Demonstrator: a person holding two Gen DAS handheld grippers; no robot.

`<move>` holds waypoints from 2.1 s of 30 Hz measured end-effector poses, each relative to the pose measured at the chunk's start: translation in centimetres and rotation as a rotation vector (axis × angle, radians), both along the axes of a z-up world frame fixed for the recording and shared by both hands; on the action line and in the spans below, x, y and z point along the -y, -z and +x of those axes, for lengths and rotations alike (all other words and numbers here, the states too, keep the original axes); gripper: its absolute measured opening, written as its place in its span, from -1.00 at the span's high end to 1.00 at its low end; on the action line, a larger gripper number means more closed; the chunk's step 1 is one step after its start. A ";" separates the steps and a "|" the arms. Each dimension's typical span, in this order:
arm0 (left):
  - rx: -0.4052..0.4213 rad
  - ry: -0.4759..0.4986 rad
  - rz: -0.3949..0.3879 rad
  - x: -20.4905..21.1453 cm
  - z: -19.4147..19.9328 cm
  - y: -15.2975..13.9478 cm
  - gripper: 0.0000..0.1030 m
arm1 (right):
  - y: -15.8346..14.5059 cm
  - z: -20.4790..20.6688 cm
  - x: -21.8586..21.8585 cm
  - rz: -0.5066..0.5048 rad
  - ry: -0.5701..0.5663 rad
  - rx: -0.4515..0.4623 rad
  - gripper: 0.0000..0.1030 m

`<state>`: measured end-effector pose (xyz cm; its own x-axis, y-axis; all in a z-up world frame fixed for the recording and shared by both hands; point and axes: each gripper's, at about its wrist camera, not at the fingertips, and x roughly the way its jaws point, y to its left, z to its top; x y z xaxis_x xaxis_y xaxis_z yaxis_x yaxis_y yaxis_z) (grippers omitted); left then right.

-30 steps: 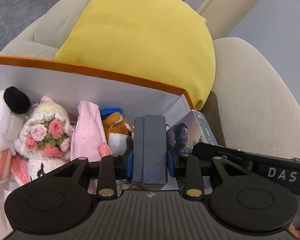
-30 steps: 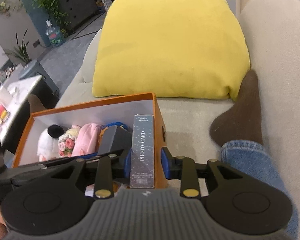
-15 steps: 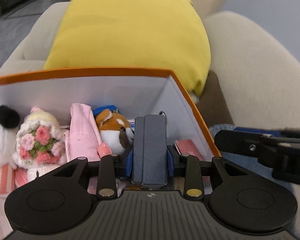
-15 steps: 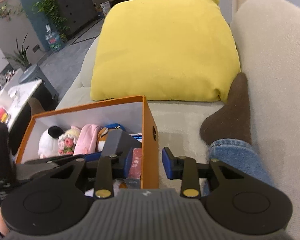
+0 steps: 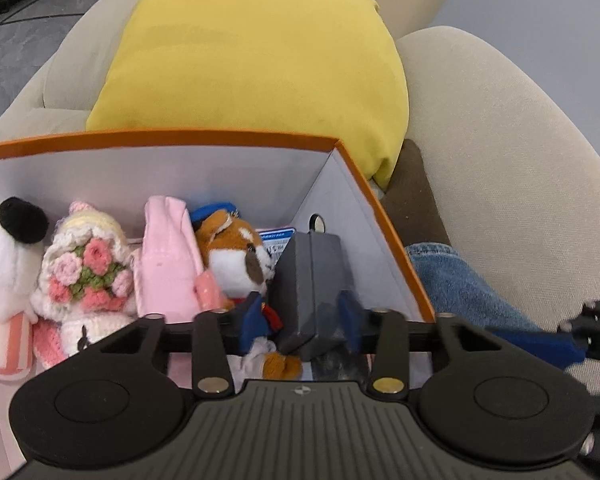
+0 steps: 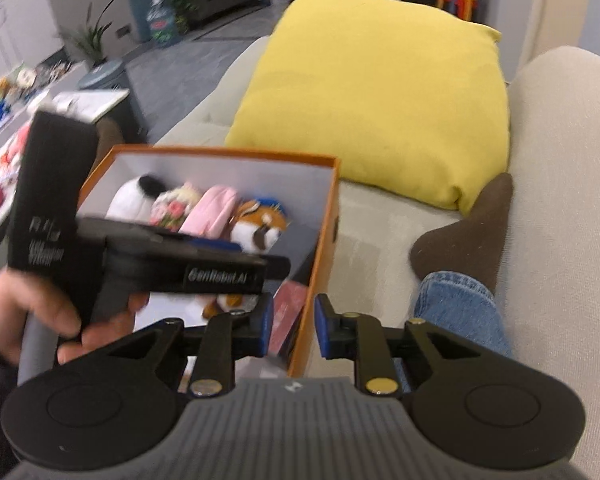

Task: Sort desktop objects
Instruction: 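Lower the grey box into the orange box while right tool lowers the photo card box beside it, then open left tool releasing the grey box while right tool releases the photo card box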

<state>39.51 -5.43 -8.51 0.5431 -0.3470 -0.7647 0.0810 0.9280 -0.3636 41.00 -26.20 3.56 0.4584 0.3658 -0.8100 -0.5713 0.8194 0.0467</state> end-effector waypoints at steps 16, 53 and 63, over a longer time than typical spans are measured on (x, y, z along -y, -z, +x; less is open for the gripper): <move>0.045 -0.004 -0.069 -1.6 -0.9 0.5 0.42 | 3.5 0.8 -3.9 -0.172 0.047 -0.220 0.83; 0.004 -0.038 -0.164 -3.1 -0.5 1.7 0.88 | 5.7 8.0 -8.0 -0.251 -0.080 0.148 1.00; 0.024 -0.004 -0.141 -3.3 -1.6 0.8 0.87 | 4.1 4.2 -7.9 -0.350 -0.232 0.153 0.96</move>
